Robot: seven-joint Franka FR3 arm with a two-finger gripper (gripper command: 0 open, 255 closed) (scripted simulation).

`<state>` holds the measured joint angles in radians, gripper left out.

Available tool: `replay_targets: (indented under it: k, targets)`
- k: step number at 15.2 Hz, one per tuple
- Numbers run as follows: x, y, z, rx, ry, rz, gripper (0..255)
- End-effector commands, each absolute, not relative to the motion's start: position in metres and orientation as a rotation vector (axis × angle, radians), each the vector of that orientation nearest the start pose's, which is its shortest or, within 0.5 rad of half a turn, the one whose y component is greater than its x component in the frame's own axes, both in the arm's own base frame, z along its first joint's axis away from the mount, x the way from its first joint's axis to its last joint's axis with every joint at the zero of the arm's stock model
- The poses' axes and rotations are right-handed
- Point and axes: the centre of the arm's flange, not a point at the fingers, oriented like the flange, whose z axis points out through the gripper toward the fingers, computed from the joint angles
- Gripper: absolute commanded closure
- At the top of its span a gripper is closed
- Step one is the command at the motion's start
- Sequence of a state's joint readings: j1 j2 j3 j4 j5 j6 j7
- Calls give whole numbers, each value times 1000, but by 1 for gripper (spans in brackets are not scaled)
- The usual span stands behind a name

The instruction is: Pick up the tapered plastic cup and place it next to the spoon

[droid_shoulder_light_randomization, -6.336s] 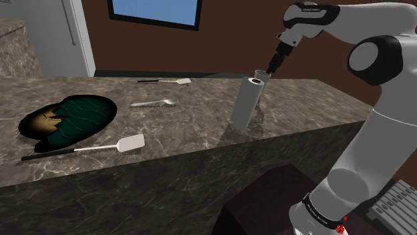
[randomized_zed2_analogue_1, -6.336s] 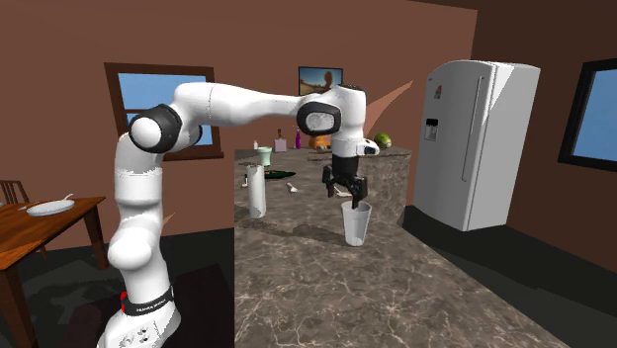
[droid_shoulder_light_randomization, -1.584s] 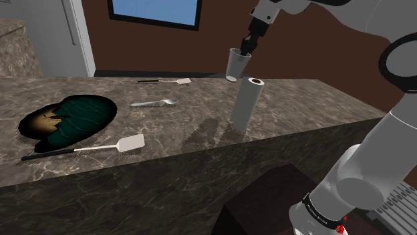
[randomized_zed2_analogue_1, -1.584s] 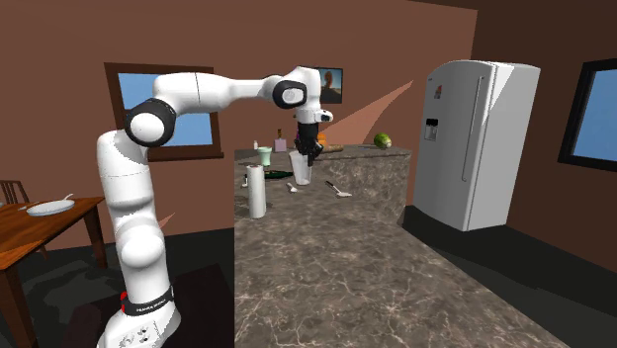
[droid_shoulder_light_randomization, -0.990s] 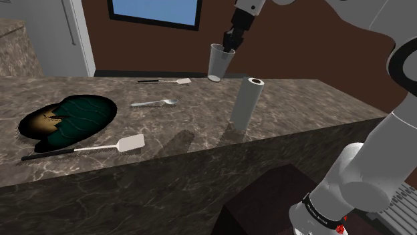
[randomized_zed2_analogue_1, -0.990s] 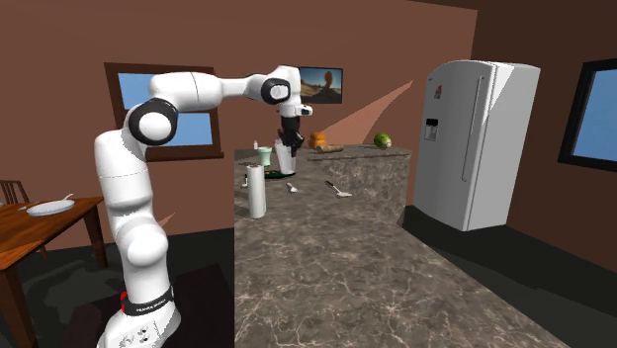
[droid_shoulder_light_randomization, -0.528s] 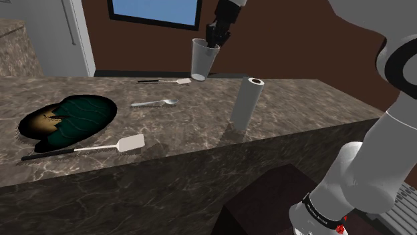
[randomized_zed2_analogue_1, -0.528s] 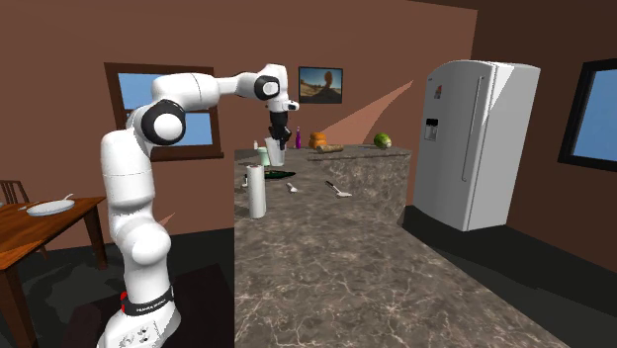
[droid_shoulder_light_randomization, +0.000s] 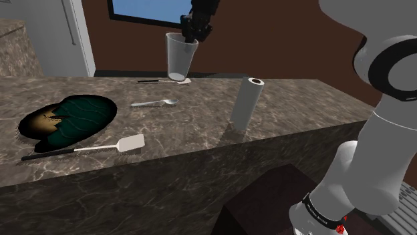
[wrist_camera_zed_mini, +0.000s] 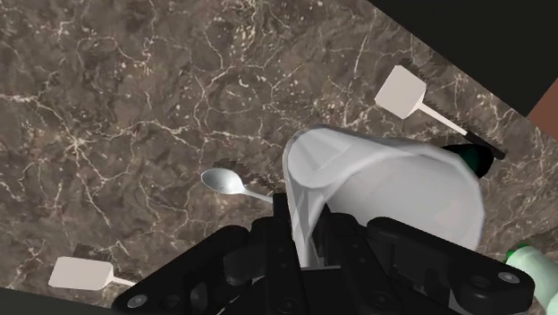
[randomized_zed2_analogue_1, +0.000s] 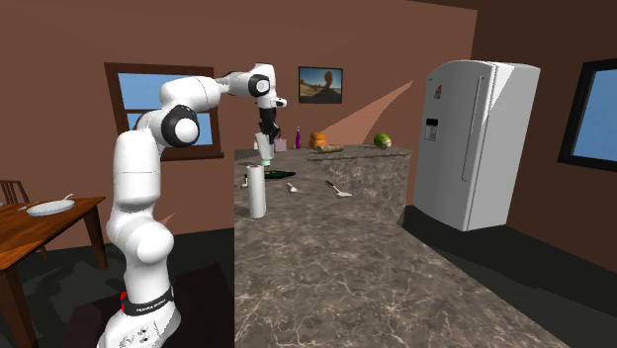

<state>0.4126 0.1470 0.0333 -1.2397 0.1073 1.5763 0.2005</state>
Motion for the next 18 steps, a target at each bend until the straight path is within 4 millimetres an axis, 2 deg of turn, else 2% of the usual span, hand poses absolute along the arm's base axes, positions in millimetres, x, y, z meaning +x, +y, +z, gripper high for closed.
replay_targets:
  k: [1, 6, 7, 18]
  targets:
    - [530, 294, 702, -2943, -373, -215, 255]
    - [524, 359, 713, -2943, -373, -215, 255]
    - [522, 381, 717, -2943, -373, -215, 255]
    - [522, 381, 658, -2943, -373, -215, 255]
